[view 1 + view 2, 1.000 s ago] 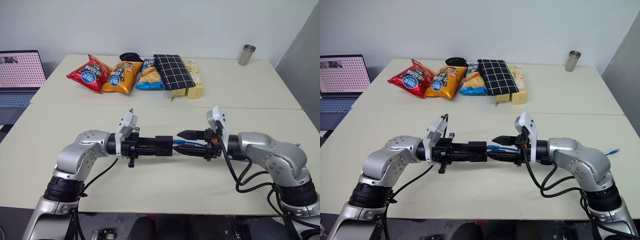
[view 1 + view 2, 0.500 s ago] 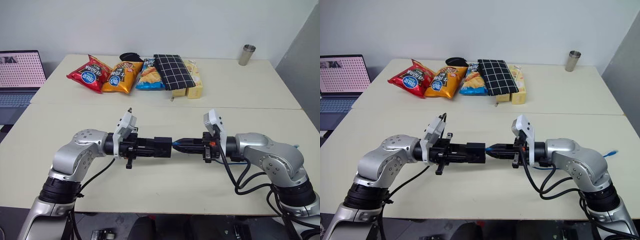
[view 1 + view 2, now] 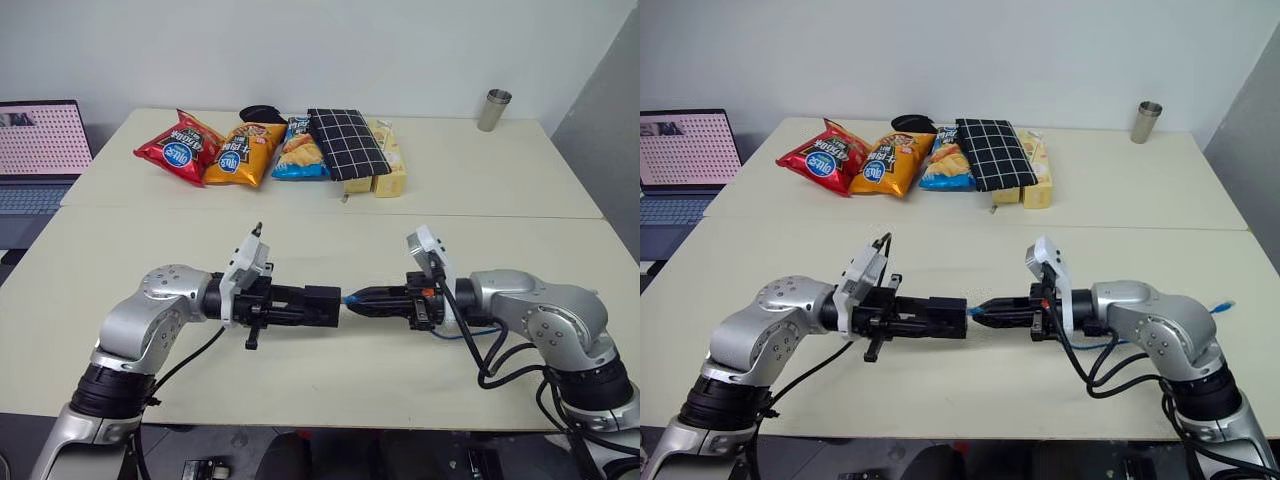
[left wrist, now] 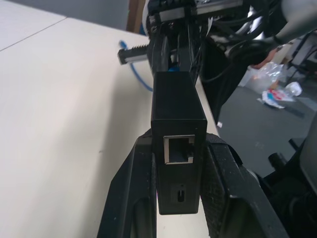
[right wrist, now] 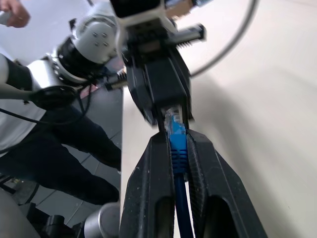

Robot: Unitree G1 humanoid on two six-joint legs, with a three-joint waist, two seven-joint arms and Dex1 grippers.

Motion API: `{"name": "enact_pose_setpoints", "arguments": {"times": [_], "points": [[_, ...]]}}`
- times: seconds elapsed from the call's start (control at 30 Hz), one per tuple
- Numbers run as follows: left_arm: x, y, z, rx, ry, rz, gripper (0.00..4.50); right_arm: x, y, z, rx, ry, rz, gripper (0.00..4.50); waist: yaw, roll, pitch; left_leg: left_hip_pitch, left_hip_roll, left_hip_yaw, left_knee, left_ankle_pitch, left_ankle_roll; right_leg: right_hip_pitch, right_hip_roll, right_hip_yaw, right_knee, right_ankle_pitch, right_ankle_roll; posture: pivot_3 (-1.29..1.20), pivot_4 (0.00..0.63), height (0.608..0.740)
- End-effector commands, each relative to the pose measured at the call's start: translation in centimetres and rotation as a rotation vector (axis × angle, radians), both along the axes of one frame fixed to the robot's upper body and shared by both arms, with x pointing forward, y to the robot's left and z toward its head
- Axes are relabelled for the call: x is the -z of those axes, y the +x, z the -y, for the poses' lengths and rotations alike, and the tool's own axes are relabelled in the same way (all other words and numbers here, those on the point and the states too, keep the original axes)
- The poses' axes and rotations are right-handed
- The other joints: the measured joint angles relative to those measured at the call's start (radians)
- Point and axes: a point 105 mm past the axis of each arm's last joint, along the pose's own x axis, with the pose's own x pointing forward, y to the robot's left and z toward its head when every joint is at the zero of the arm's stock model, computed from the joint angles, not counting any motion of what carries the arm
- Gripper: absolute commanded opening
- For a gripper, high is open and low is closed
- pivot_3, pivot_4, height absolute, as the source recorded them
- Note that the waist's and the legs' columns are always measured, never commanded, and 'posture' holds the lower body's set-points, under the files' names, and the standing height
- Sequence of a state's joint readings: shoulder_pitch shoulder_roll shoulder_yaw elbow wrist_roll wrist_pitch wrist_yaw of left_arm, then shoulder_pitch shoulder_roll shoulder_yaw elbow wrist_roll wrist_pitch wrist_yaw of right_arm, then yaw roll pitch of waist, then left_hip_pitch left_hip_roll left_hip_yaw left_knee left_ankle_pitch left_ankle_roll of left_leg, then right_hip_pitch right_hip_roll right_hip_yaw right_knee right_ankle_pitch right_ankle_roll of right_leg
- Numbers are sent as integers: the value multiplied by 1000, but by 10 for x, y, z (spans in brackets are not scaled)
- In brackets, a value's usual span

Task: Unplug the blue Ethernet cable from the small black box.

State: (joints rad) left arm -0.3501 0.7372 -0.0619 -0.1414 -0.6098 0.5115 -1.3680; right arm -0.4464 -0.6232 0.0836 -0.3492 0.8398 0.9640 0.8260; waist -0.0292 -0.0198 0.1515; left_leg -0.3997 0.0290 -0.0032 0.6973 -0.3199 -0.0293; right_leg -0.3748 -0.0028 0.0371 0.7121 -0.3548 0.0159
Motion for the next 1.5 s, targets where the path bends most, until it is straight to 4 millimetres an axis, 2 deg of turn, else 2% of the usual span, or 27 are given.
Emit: {"name": "enact_pose_setpoints", "arguments": {"times": [0.03, 0.2, 0.27, 0.37, 0.43, 0.47, 0.57, 0.6, 0.73, 0.77, 0.87, 1.03, 1.17, 1.33, 1.37, 1.5], "points": [[-10, 5, -15, -60, 2, 56, 778, 2, 19, 26, 146, -29, 69, 80, 0, 0, 0, 0, 0, 0, 0, 0, 0, 0, 0, 0, 0, 0, 0, 0, 150, 740], [-9, 11, -18, -119, 9, 67, 778, 22, 70, 52, 466, -197, 224, 79, -2, 0, 0, 0, 0, 1, 0, 0, 0, 0, 0, 0, 0, 0, 0, 0, 150, 740], [-9, 16, -15, -148, 5, 77, 778, 30, 94, 72, 632, -320, 315, 79, -2, 0, 0, 0, 0, 2, 0, 0, 0, -1, 0, 1, 1, 0, 0, 0, 150, 740], [-8, 20, -13, -174, 1, 85, 778, 33, 113, 90, 775, -401, 384, 79, -1, 1, 1, 0, 0, 3, 0, 1, -1, -2, 0, 2, 1, 0, 0, 0, 150, 740], [-10, 29, -11, -218, -10, 100, 778, 27, 119, 96, 810, -399, 412, 779, -1, 1, 1, -1, 0, 3, 0, 2, -4, -3, 0, 2, 2, 0, 0, 0, 150, 740], [-12, 35, -11, -253, -15, 121, 778, 22, 120, 97, 810, -390, 434, 880, 0, 1, 1, -1, 0, 3, 0, 2, -4, -3, 0, 2, 1, 0, 0, 0, 150, 740], [-18, 57, -12, -376, -38, 193, 778, 10, 116, 94, 766, -360, 470, 1596, -1, 1, 1, -2, 0, 4, 0, 2, -4, -4, 0, 3, 2, 0, 0, 0, 150, 740], [-19, 62, -13, -407, -45, 205, 778, 7, 115, 94, 754, -359, 482, 1956, -1, 1, 1, -2, 0, 4, 0, 2, -4, -4, 0, 3, 2, 0, 0, 0, 150, 740], [-20, 79, -17, -525, -52, 269, 778, -3, 111, 96, 730, -352, 511, 2869, -1, 1, 1, -2, 1, 4, 0, 2, -4, -4, 0, 3, 2, 0, 0, 0, 150, 740], [-20, 86, -19, -573, -53, 294, 778, -6, 103, 88, 658, -337, 513, 3203, -1, 1, 1, -2, 1, 4, 0, 2, -4, -4, 0, 3, 2, 0, 0, 0, 150, 740], [-18, 112, -36, -798, -61, 389, 778, -22, 57, 48, 328, -202, 468, 3827, 2, 1, 1, -2, 1, 4, 0, 2, -4, -4, 0, 3, 2, 0, 0, 0, 150, 740], [-4, 128, -59, -1007, -65, 456, 778, -39, 19, 15, 137, -90, 423, 3827, 0, 1, 1, -2, 1, 4, 0, 2, -3, -4, 0, 2, 2, 0, 0, 0, 150, 740], [15, 137, -70, -1138, -97, 403, 778, -41, 15, 6, 114, -86, 417, 3827, 2, 0, 1, -2, 0, 3, 0, 2, -3, -4, 0, 2, 2, 0, 0, 0, 150, 740], [38, 139, -73, -1168, -69, 351, 778, -40, 15, 1, 106, -92, 417, 3827, 1, 0, 1, -2, 0, 4, 0, 2, -4, -4, -1, 2, 2, 0, 0, 0, 150, 740], [41, 138, -76, -1172, -71, 335, 1338, -40, 15, 0, 106, -95, 416, 3842, 1, 0, 1, -2, 0, 3, 0, 2, -4, -4, -1, 1, 2, 0, 0, 0, 150, 740], [46, 131, -81, -1177, -80, 307, 2060, -38, 14, 0, 110, -100, 413, 3842, 1, 0, 1, -2, 0, 3, 0, 2, -4, -4, -1, 1, 2, 0, 0, 0, 150, 740]]}}
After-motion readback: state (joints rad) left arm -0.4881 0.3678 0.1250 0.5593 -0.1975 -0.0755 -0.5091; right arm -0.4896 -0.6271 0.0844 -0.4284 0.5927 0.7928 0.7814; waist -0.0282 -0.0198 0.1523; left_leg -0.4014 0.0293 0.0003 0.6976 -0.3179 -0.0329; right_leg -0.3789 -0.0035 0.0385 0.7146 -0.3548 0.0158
